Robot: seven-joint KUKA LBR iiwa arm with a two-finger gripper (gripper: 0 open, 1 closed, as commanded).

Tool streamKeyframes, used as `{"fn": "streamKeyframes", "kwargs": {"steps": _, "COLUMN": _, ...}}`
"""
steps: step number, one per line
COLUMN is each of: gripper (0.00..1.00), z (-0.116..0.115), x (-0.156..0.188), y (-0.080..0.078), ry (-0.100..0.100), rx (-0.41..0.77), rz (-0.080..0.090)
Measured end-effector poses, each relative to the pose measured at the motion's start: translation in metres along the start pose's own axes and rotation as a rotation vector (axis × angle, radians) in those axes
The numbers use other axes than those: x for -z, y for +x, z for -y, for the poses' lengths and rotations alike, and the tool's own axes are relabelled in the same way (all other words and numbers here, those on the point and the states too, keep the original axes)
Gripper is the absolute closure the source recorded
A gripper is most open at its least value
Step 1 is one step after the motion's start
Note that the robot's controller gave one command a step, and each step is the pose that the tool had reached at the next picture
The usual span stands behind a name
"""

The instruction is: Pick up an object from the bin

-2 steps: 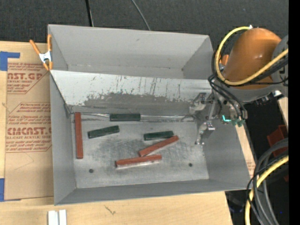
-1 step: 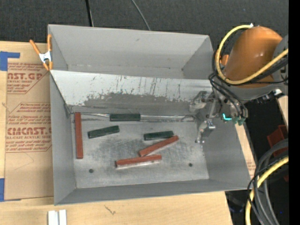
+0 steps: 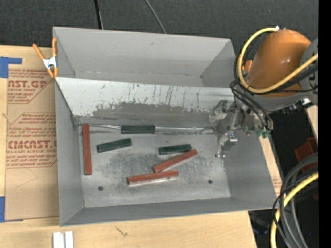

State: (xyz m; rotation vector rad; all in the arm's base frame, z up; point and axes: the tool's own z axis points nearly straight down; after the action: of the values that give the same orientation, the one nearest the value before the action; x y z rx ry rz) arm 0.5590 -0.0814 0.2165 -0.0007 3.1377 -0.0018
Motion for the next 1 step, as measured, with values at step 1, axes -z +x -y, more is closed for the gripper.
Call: {"fn": "streamKeyframes", "kwargs": {"steps": 1, "gripper": 0.0, "z": -0.0048, "x": -0.013, "y": -0.0004, "ry": -0.004, "rx": 0.085, "rz": -0.019}}
